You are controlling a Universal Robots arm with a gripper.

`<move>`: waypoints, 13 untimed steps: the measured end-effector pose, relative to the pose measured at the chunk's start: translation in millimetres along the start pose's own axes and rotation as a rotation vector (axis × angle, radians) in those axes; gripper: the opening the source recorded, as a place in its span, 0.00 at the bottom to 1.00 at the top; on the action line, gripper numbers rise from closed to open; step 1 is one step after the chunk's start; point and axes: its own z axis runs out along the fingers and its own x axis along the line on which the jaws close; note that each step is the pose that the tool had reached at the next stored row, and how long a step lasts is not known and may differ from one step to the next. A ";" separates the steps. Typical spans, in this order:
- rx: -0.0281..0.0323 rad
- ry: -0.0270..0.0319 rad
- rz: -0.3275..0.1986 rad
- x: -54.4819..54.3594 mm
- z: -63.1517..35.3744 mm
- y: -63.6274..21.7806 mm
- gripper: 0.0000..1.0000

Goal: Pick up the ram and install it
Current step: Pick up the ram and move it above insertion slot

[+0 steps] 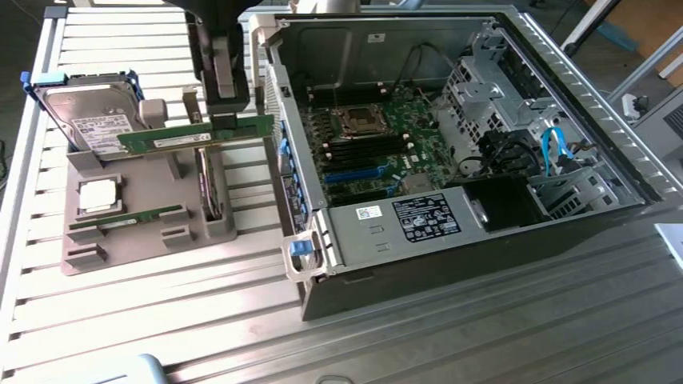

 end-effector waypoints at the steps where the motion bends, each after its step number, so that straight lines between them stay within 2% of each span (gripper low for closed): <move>1: 0.0000 -0.0001 0.000 0.1 -0.1 -2.3 0.12; 7: -0.0005 -0.0001 0.000 1.0 -0.7 -18.6 0.12; 11: -0.0009 -0.0001 0.000 1.9 -1.3 -36.6 0.12; 13: -0.0010 -0.0001 0.000 2.1 -1.5 -41.4 0.12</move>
